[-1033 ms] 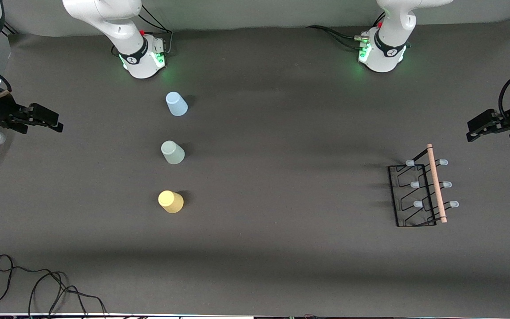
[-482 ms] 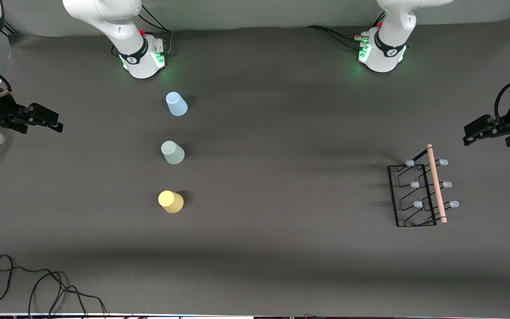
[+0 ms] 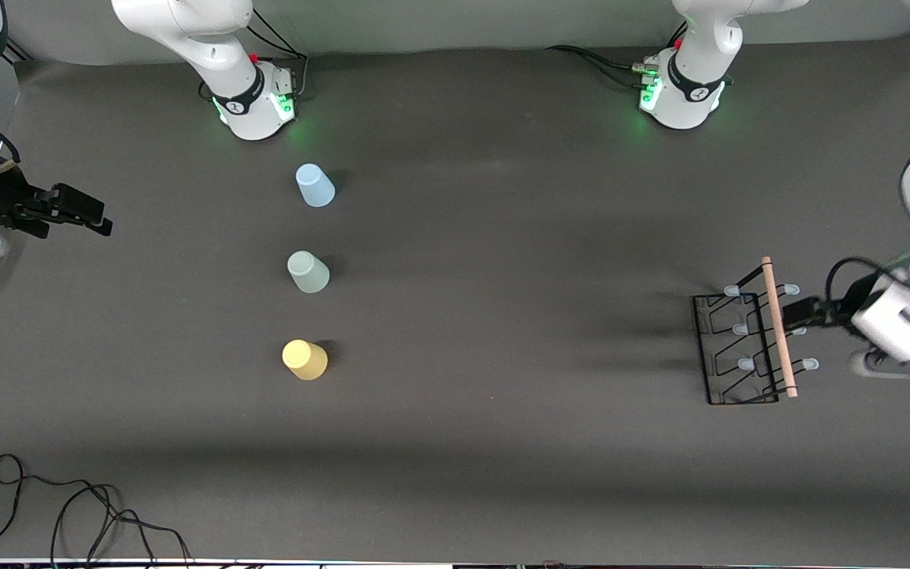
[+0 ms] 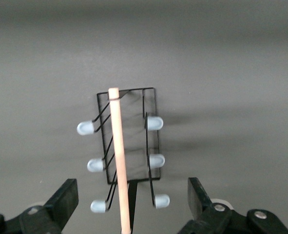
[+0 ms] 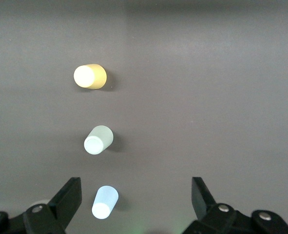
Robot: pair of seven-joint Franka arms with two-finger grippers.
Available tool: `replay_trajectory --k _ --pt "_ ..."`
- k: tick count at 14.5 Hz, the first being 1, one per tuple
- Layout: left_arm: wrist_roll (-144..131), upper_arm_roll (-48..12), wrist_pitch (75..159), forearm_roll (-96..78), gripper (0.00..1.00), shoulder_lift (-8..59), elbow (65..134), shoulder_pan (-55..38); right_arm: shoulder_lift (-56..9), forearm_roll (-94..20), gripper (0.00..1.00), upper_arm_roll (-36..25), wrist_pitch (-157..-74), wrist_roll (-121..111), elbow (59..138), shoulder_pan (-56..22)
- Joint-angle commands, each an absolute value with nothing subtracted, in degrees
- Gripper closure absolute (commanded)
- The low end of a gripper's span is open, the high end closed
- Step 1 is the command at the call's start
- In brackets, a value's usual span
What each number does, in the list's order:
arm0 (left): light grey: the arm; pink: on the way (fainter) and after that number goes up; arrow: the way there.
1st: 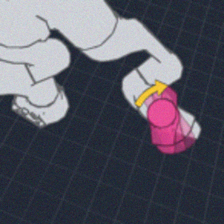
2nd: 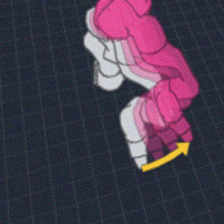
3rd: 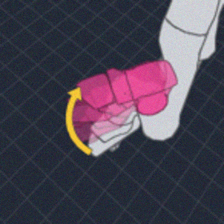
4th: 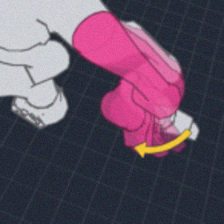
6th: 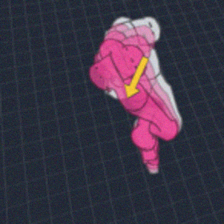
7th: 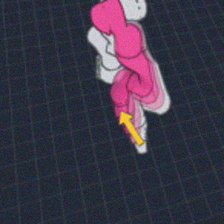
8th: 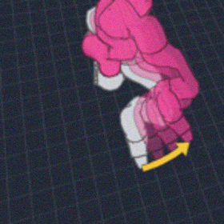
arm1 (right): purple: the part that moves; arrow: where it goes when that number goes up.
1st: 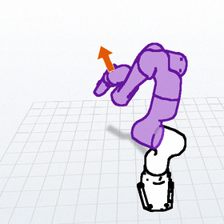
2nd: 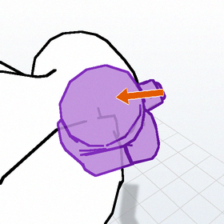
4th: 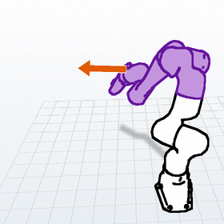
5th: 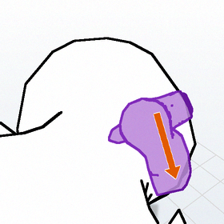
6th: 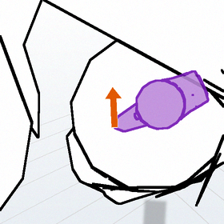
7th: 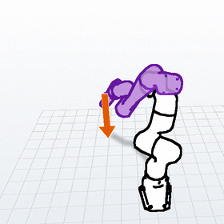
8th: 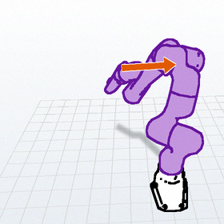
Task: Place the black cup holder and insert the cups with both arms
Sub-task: 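Reach the left gripper down to the black cup holder's wooden handle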
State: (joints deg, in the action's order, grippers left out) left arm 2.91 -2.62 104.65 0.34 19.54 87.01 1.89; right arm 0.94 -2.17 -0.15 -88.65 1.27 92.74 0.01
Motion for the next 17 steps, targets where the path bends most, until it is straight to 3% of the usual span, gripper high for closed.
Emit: replay_trajectory --k 1,8,10,11,12,15,17 --pt "3.4 -2.4 104.7 0.2 0.0 22.9 84.8 1.8 1.8 -1.1 0.0 -0.3 -88.5 0.8 93.1 -0.4" --pt "9.5 -2.1 104.4 0.9 0.05 25.2 87.9 3.8 1.8 -1.1 0.0 -0.3 -88.5 0.8 93.1 -0.3" --pt "9.9 -2.1 105.4 0.7 0.2 25.6 89.3 4.4 1.8 -1.1 0.0 -0.2 -88.5 0.8 93.1 -0.3" --pt "9.9 -2.1 105.6 0.3 0.39 25.7 89.8 4.4 1.8 -1.1 0.0 -0.3 -88.5 0.8 93.1 -0.3" --pt "9.9 -2.1 105.6 0.2 0.51 25.8 90.0 4.5 1.8 -1.1 0.0 -0.3 -88.5 0.8 93.1 -0.3" --pt "10.0 -2.1 105.3 0.2 0.68 26.0 91.3 4.5 1.8 -1.1 0.0 -0.3 -88.4 0.7 93.1 -0.3" --pt "10.1 -2.1 105.0 0.3 0.67 26.7 91.6 4.4 1.8 -1.1 0.0 -0.3 -88.4 0.6 93.1 -0.3"
